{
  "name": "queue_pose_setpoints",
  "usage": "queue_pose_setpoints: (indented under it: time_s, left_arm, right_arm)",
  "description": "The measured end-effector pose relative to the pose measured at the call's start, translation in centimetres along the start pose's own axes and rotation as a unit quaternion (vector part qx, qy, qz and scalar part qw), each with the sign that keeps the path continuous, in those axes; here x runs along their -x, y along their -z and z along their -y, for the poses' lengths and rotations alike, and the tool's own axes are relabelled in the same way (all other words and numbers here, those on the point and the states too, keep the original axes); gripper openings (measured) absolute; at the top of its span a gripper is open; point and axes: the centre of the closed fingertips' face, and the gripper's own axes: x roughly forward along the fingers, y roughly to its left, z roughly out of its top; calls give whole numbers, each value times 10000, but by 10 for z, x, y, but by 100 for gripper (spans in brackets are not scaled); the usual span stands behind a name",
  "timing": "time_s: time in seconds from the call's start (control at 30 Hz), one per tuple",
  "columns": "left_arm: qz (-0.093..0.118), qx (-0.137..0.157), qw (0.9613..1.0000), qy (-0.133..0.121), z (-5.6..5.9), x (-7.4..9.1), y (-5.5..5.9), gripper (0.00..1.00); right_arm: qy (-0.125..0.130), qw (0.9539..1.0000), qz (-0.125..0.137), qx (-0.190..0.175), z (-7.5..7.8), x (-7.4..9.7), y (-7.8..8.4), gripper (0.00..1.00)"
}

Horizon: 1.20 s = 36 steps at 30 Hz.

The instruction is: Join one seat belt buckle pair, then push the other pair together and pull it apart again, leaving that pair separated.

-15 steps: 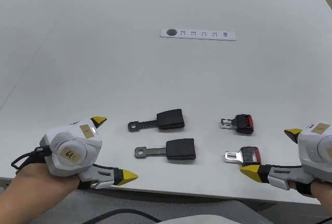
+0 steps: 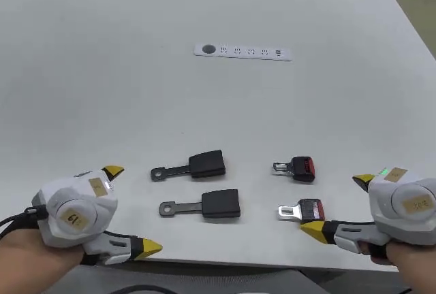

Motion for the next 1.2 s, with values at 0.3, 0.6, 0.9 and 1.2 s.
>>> queue_pose_setpoints:
  time_s: [0.3, 0.6, 0.9, 1.2]
  left_arm:
    - [3, -20, 10000, -11, -1, 0, 0, 97]
    - [47, -27, 10000, -48, -4, 0, 0, 98]
    - [88, 63, 9999, -39, -4, 1, -1, 98]
    - [60, 56, 10000, 10, 1, 1, -3, 98]
  right_arm:
    - [3, 10000, -9, 35, -1, -2, -1, 84]
    - [27, 9998, -39, 183, -1, -1, -3, 82]
    - [-12, 9997, -45, 251, -2, -2, -2, 81]
    - [-84, 9992, -94, 369, -5, -5, -2, 78]
